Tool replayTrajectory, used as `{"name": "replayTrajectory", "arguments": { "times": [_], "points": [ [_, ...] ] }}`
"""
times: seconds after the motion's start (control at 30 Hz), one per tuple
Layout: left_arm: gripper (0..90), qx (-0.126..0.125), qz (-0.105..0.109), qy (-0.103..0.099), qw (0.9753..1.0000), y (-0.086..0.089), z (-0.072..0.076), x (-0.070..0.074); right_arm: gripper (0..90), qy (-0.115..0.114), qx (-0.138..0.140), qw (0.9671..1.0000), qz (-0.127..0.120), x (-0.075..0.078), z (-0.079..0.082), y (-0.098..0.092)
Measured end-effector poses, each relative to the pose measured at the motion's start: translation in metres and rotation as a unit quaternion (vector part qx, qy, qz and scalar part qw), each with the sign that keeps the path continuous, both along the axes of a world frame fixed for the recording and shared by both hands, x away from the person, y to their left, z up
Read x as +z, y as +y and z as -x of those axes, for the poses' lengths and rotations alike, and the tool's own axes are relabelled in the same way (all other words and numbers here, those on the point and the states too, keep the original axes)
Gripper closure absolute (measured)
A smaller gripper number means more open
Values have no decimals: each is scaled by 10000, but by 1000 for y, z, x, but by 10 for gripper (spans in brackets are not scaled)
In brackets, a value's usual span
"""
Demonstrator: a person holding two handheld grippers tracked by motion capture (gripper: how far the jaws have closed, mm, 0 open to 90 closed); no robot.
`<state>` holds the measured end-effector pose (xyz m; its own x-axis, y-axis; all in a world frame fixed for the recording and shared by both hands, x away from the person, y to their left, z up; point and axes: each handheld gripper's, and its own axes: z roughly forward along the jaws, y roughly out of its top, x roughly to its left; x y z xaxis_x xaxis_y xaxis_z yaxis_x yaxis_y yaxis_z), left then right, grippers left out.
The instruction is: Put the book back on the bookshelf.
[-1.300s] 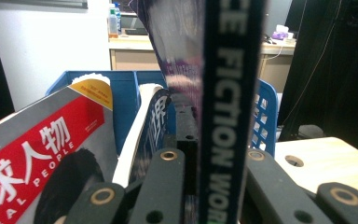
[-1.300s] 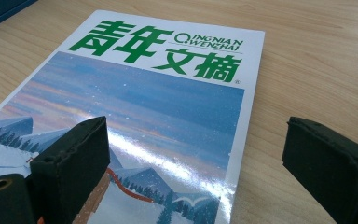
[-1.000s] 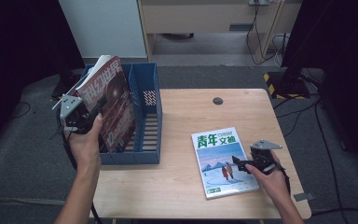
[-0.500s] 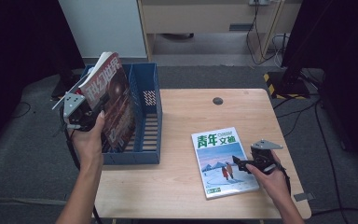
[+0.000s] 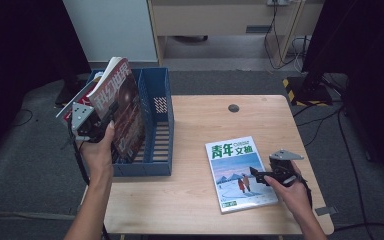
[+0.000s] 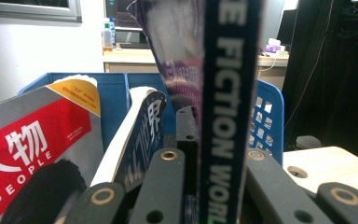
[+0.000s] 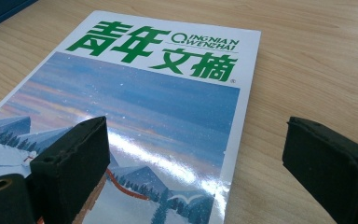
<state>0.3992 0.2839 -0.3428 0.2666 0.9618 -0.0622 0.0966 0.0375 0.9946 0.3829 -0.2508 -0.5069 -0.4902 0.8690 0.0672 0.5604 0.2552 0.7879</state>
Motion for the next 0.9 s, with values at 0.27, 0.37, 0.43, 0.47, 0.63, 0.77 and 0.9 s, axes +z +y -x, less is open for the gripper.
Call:
{"name": "replayTrajectory", "arguments": {
  "times": [0.27, 0.37, 0.43, 0.47, 0.63, 0.77, 0.9],
  "points": [
    [839, 39, 60, -39, 10000, -1, -6, -8, 77, 12, 7, 10000, -2, 0, 0, 1],
    [839, 63, 92, -48, 9999, 0, -7, -9, 77, 12, 14, 10000, 1, 0, 0, 1],
    [839, 92, 114, -48, 9999, 1, -7, -11, 77, 15, 14, 10000, 9, -1, 0, 1],
    [839, 90, 104, -30, 9999, 1, -7, -12, 77, 23, 13, 10000, 4, -1, 0, 1],
    [839, 58, 158, 36, 9999, -2, -7, -21, 77, 23, 14, 10000, 8, -1, 0, 1],
    [839, 32, 53, 61, 10000, -5, -8, -28, 77, 45, 20, 10000, 18, -1, 0, 1],
    [839, 14, 52, 61, 10000, -5, -10, -32, 77, 46, 22, 10000, 20, -1, 0, 1]
  ]
}}
